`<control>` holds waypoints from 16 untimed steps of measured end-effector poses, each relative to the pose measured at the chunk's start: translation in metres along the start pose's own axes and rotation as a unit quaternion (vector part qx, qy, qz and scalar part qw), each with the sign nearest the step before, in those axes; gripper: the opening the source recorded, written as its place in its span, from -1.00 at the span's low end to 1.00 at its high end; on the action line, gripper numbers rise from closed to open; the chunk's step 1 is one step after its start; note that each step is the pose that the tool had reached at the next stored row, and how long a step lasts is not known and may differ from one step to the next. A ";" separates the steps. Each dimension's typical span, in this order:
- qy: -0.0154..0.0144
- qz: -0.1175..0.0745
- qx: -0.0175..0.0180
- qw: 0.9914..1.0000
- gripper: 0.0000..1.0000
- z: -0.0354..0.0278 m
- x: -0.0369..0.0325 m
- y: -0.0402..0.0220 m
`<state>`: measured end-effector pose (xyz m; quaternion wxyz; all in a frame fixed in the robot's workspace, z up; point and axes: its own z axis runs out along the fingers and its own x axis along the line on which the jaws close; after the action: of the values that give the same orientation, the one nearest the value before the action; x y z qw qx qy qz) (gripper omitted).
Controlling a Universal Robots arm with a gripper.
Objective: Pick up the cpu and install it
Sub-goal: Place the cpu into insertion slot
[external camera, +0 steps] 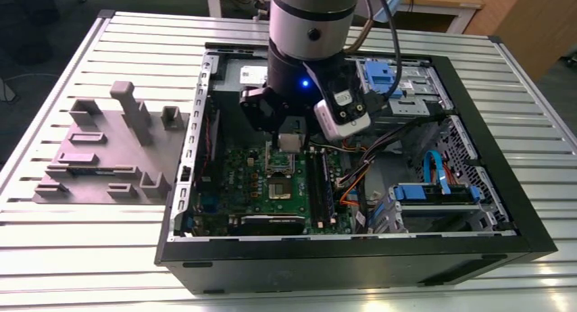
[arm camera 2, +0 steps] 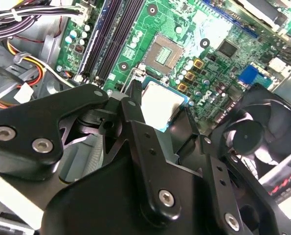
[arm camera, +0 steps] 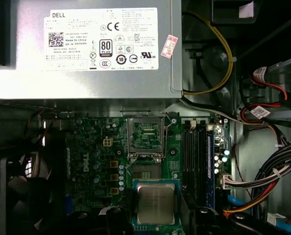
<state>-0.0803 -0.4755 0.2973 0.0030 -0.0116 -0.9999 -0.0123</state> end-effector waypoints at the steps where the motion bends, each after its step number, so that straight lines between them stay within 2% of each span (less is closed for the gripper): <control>1: 0.000 0.000 0.000 1.000 -0.06 0.0016 -0.0001 0.0000; 16: 0.000 0.000 0.000 1.000 -0.06 0.0064 -0.0002 -0.0001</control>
<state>-0.0802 -0.4755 0.2909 0.0030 -0.0116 -0.9999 -0.0119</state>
